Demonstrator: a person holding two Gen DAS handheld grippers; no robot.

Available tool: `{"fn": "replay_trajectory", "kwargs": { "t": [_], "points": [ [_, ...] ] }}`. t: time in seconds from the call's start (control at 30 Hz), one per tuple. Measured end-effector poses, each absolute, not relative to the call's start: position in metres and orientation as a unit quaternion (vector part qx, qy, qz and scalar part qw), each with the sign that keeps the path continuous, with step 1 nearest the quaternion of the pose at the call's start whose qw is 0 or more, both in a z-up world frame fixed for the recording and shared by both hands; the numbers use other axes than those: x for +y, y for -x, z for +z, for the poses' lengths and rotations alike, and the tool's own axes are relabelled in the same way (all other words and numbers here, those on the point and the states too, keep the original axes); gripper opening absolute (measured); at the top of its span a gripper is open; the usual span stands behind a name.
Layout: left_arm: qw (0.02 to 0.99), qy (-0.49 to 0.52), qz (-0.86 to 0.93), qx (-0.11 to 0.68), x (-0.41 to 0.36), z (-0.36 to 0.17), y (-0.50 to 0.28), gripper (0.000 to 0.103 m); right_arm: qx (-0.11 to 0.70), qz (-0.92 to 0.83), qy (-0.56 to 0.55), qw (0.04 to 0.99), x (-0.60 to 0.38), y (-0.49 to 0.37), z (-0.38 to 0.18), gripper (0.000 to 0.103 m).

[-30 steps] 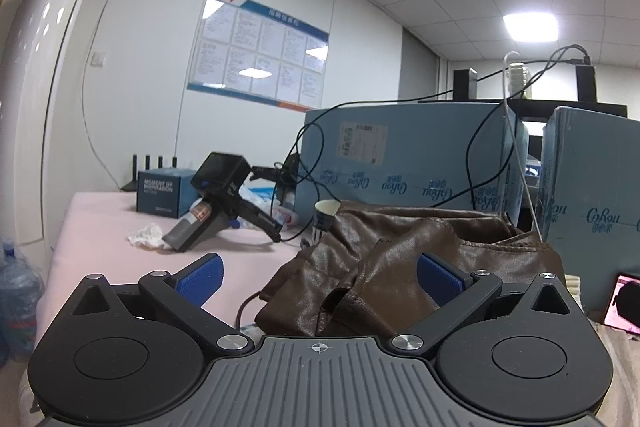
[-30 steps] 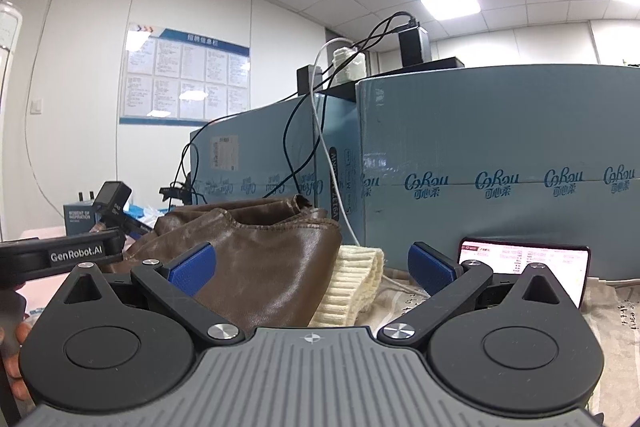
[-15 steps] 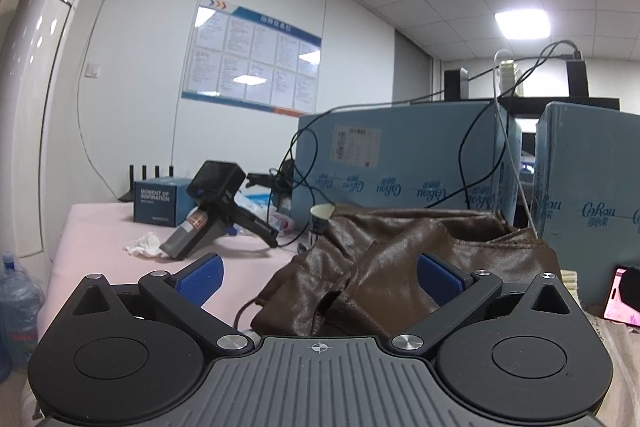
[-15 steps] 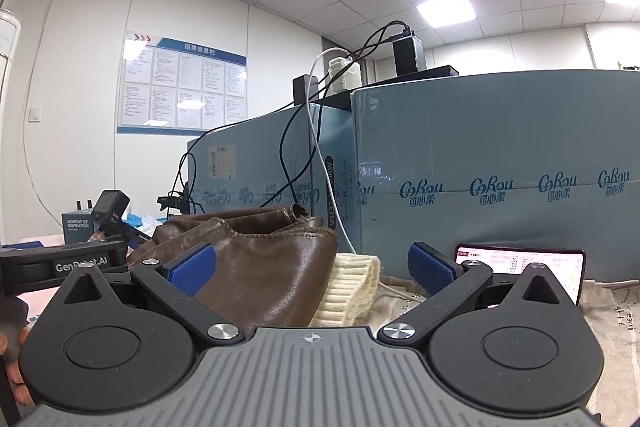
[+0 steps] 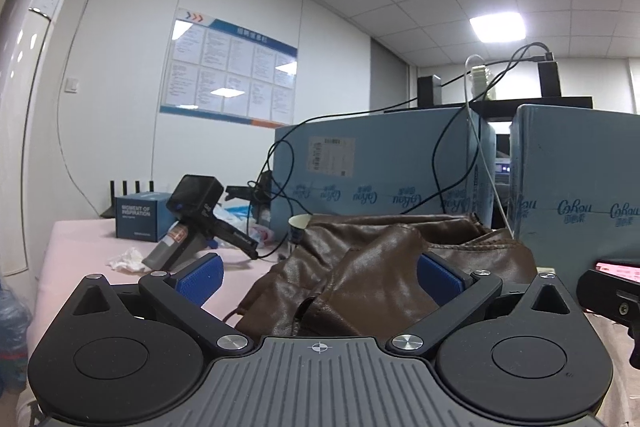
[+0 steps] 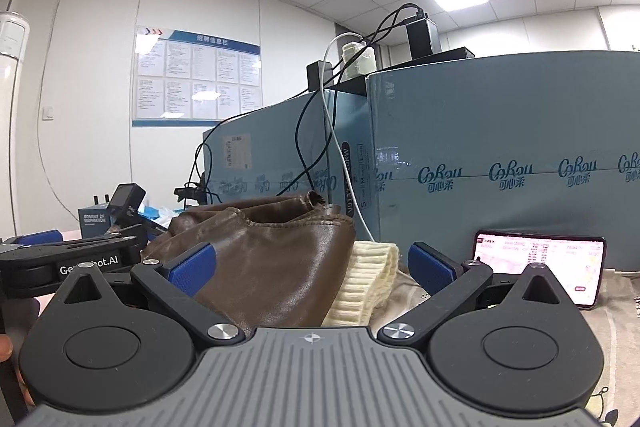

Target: Fold clothes

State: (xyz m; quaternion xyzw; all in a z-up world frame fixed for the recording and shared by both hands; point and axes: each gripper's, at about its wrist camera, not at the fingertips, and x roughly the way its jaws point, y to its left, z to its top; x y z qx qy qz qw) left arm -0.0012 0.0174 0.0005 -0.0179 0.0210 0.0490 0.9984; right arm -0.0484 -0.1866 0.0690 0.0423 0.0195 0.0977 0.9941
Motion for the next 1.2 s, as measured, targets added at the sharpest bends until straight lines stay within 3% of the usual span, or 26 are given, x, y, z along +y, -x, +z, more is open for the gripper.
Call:
{"fn": "replay_trajectory", "kwargs": {
  "t": [1.2],
  "points": [
    [0.998,0.021,0.056,0.022,0.0182,0.0004,0.0012,0.103,0.022,0.098,-0.042,0.994,-0.1872,0.0473,0.0685,0.103]
  ]
}}
